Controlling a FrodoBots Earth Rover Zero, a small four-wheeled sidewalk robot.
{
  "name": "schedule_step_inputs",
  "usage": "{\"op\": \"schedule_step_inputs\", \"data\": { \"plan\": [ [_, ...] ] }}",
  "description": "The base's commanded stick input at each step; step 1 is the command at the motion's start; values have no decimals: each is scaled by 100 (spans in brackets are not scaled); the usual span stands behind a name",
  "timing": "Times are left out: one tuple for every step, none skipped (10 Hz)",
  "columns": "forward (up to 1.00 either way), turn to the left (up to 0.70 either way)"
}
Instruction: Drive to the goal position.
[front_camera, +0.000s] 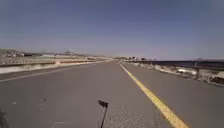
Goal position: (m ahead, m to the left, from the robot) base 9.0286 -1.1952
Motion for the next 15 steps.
{"op": "schedule_step_inputs", "data": {
  "plan": [
    [70, 0],
    [70, 0],
    [70, 0],
    [70, 0],
    [70, 0],
    [70, 0],
    [70, 0],
    [70, 0],
    [70, 0],
    [70, 0],
    [70, 0],
    [70, 0],
    [70, 0],
    [70, 0],
    [70, 0]
  ]
}}
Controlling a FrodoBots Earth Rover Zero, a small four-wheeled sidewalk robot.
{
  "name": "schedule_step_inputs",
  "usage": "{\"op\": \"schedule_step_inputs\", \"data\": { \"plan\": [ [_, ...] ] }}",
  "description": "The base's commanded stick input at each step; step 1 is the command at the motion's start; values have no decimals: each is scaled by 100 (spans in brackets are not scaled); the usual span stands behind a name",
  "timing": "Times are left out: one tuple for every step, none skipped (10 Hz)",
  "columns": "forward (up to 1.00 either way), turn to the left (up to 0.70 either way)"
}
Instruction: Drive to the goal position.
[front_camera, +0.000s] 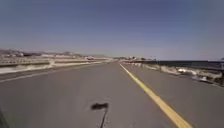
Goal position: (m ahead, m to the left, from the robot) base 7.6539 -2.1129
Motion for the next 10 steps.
{"op": "schedule_step_inputs", "data": {
  "plan": [
    [70, 0],
    [70, 0],
    [70, 0],
    [70, 0],
    [70, 0],
    [70, 0],
    [70, 0],
    [70, 0],
    [70, 0],
    [70, 0]
  ]
}}
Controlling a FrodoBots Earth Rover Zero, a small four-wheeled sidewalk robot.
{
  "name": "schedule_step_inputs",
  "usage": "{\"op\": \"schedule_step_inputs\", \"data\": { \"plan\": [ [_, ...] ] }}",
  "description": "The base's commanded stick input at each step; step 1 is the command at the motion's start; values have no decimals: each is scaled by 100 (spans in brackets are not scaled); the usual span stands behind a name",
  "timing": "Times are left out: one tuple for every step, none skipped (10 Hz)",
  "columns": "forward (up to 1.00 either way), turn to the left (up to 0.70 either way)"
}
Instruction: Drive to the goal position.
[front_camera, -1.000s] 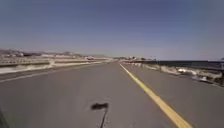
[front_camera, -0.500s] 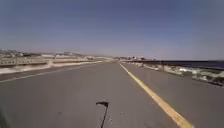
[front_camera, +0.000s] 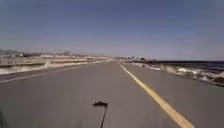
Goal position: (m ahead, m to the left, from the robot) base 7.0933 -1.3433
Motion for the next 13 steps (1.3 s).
{"op": "schedule_step_inputs", "data": {
  "plan": [
    [70, 0],
    [70, 0],
    [70, 0],
    [70, 0],
    [70, 0],
    [70, 0],
    [70, 0],
    [70, 0],
    [70, 0],
    [70, 0],
    [70, 0],
    [70, 0],
    [70, 0]
  ]
}}
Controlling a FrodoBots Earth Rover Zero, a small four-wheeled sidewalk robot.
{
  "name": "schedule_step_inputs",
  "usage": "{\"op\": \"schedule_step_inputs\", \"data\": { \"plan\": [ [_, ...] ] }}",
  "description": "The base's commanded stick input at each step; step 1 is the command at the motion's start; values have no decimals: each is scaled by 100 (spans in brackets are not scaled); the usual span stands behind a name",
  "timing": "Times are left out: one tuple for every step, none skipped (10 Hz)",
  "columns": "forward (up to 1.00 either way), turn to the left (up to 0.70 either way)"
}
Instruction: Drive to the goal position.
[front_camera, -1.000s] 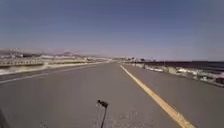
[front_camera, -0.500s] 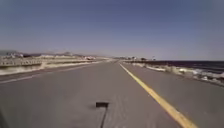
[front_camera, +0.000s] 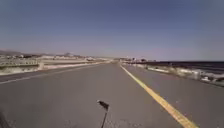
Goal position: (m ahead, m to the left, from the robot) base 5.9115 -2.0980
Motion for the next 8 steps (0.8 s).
{"op": "schedule_step_inputs", "data": {
  "plan": [
    [70, 0],
    [70, 0],
    [70, 0],
    [70, 0],
    [70, 0],
    [70, 0],
    [70, 0],
    [70, 0]
  ]
}}
